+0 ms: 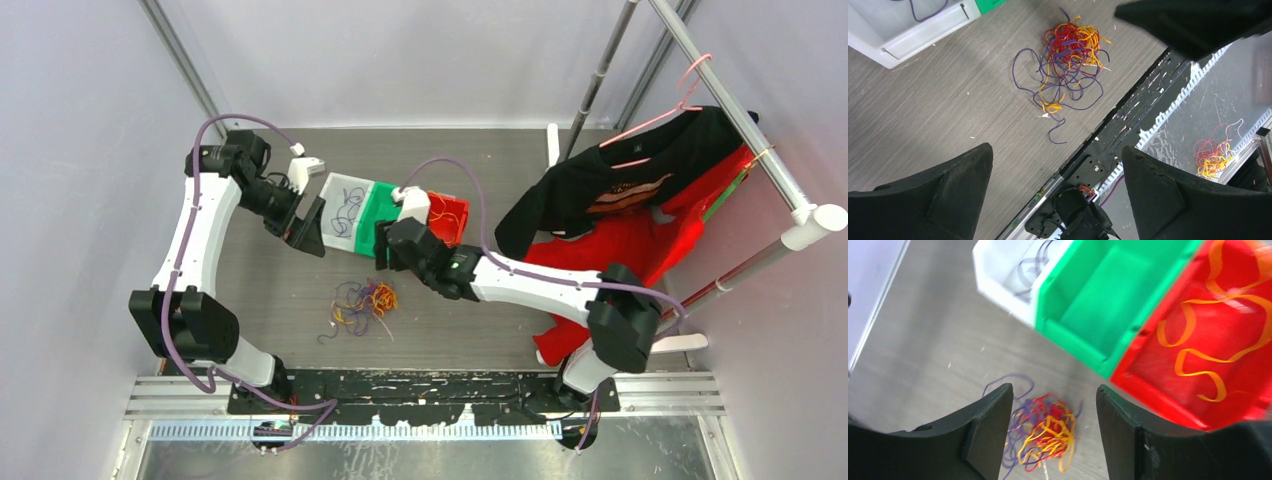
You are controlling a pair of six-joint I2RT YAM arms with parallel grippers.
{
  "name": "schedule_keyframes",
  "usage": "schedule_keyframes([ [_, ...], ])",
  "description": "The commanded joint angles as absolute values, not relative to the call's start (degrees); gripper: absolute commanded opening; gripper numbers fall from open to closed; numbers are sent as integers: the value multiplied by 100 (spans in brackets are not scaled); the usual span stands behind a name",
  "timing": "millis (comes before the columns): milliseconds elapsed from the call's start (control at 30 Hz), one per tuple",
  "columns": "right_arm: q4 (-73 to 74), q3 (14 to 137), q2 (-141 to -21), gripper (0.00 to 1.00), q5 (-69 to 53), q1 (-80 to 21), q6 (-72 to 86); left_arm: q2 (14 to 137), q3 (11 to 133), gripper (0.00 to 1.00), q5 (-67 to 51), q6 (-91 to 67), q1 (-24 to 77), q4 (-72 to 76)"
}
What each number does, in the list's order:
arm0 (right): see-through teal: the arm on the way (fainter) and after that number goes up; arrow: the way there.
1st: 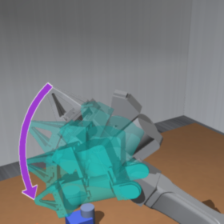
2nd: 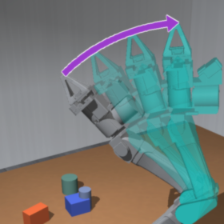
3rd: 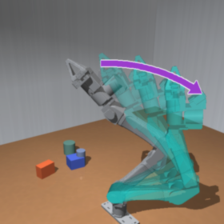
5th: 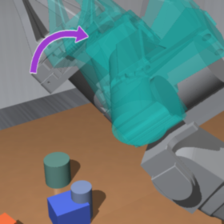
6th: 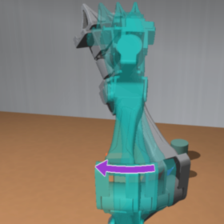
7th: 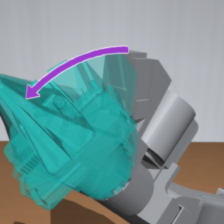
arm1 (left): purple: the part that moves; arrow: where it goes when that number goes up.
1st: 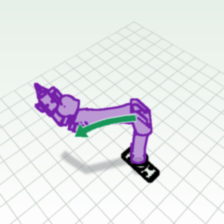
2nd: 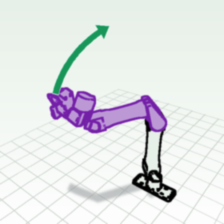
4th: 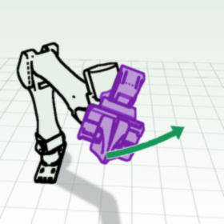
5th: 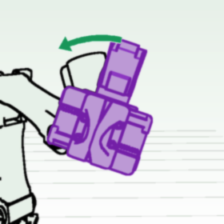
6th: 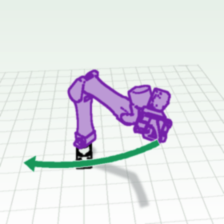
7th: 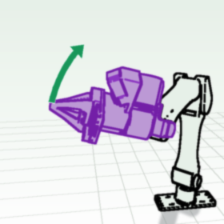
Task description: Untangle the cables
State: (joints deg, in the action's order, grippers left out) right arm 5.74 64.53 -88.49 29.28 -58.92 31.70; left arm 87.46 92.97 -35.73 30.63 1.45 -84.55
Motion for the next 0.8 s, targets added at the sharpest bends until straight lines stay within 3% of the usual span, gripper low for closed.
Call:
schedule_keyframes([
  [0,530,6846,-9522,65,1316,-5922,3105,8485,9127,100,-3620,3253,114,-8456],
  [133,722,7160,-10139,60,621,-5962,3072,8348,9026,99,-3638,3306,114,-8480],
  [233,858,7230,-10418,50,580,-5993,3109,8246,8886,98,-3677,3420,114,-8475],
  [367,584,6854,-10230,37,642,-5994,3258,8145,8442,93,-3844,3746,125,-8267],
  [767,-625,5698,-9634,17,486,-5993,3490,8421,6714,73,-3426,3506,1323,-6432],
])
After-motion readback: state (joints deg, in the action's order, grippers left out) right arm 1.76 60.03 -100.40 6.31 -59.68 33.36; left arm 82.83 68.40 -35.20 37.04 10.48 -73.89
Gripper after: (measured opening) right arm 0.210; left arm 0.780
